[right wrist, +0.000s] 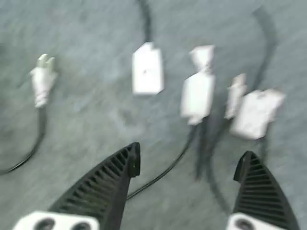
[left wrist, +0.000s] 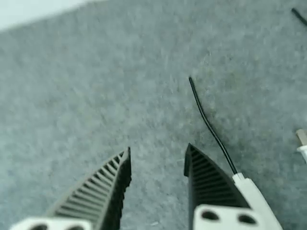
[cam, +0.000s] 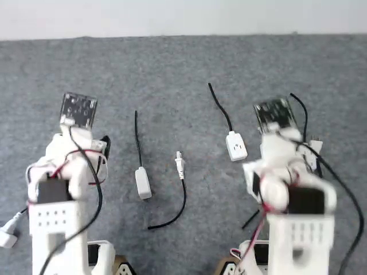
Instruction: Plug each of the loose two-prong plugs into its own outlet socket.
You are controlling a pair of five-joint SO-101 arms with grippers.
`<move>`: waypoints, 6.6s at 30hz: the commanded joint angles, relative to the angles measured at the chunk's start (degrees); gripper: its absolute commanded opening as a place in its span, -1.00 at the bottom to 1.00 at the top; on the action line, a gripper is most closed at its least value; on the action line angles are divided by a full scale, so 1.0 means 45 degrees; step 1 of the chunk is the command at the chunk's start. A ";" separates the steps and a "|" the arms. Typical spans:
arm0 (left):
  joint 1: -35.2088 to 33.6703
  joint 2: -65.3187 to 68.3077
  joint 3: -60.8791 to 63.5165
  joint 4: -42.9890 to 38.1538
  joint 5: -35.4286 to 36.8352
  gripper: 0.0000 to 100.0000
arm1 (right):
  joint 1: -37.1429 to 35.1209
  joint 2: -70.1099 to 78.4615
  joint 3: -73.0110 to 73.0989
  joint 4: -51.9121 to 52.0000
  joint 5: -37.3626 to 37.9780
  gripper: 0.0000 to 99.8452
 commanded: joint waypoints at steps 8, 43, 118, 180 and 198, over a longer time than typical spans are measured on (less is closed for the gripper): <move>0.4181 0.1719 0.0088 -0.0645 0.0313 -0.62 | -0.2100 0.3233 -0.2520 0.1045 -0.1055 -0.38; 0.3712 0.9123 -0.0811 -0.1094 -0.0606 -0.62 | -0.2022 0.3253 -0.1602 0.0635 -0.1055 -0.38; -0.1602 0.7111 -0.1045 -0.2716 0.0234 -0.62 | -0.6652 1.7397 -0.8576 -0.3233 -0.5236 -0.65; 0.4278 -0.1114 -0.5538 0.0879 0.0254 -0.62 | -0.7492 0.8293 -1.1897 0.2882 0.1582 -0.98; 0.5177 -0.4747 -0.2667 0.0547 0.0352 -0.62 | -0.8625 0.6789 -0.9983 0.2882 0.1582 -0.98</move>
